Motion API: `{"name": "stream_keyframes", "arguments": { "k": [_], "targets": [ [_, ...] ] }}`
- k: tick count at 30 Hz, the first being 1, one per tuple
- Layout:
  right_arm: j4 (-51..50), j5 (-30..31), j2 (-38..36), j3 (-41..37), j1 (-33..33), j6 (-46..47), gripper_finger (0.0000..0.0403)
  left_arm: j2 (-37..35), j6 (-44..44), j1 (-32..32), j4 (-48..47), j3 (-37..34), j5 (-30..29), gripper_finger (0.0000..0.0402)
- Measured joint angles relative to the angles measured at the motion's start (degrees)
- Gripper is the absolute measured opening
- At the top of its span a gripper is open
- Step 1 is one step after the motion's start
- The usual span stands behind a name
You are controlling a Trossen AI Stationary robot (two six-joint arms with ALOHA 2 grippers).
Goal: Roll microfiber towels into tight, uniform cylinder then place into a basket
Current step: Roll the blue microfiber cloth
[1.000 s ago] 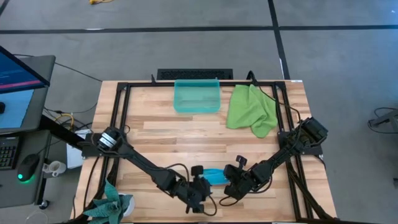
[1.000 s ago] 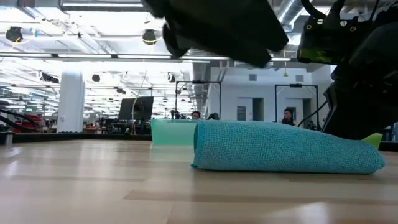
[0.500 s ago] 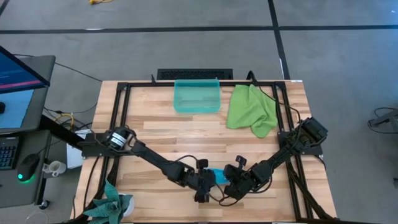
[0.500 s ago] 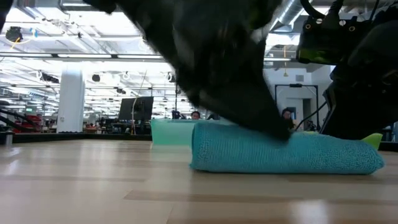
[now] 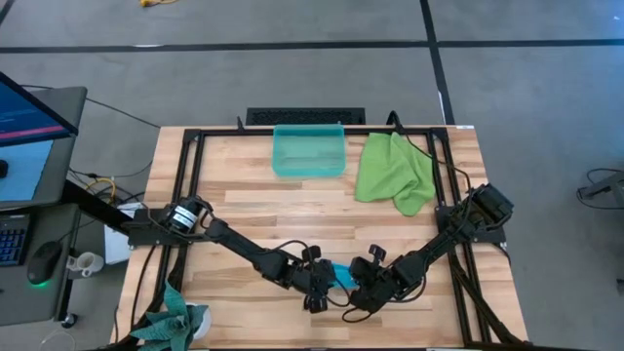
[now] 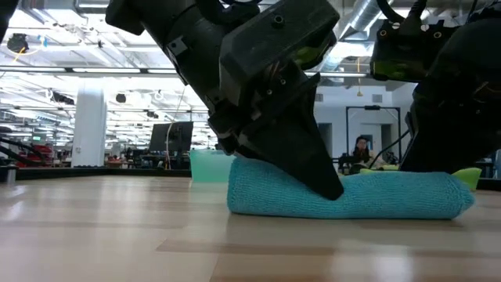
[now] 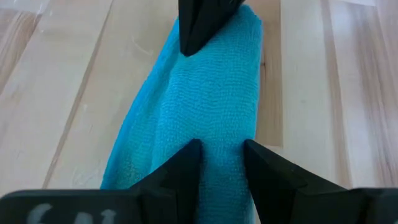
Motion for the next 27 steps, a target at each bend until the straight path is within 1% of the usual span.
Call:
{"name": "stream_keyframes", "arguments": {
  "k": [4, 10, 14, 17, 21, 23, 27],
  "targets": [
    [-0.15, -0.22, 0.0, 0.0, -0.69, -1.28, 0.0057, -0.02, -0.06, 0.5, -0.78, 0.0, 1.24, 0.0121],
    [-0.82, -0.38, -0.01, 0.02, -2.01, -4.02, 0.0102, 0.07, 1.83, 0.51, -0.99, -0.02, 1.23, 0.0121],
    [-1.37, -1.34, -1.63, -0.09, -2.4, -6.05, 0.0124, 0.11, 1.89, 0.51, -0.98, -0.08, 1.23, 0.0121],
    [-2.57, 1.54, -4.78, -0.11, -1.29, -7.77, 0.013, 0.11, 1.9, 0.51, -1.27, -0.13, 1.22, 0.0121],
    [-8.98, 6.34, -10.16, -0.09, 1.75, -7.67, 0.0128, 0.11, 1.89, 0.51, -1.25, -0.13, 1.21, 0.0121],
    [-11.28, 9.28, -12.29, -0.09, 4.36, -7.12, 0.0126, 0.11, 1.89, 0.53, -1.24, -0.13, 1.23, 0.0121],
    [-10.96, 15.37, -13.45, -0.04, 10.89, -7.06, 0.0122, 0.11, 1.83, 0.54, -1.16, -0.14, 1.23, 0.0121]
  ]
}}
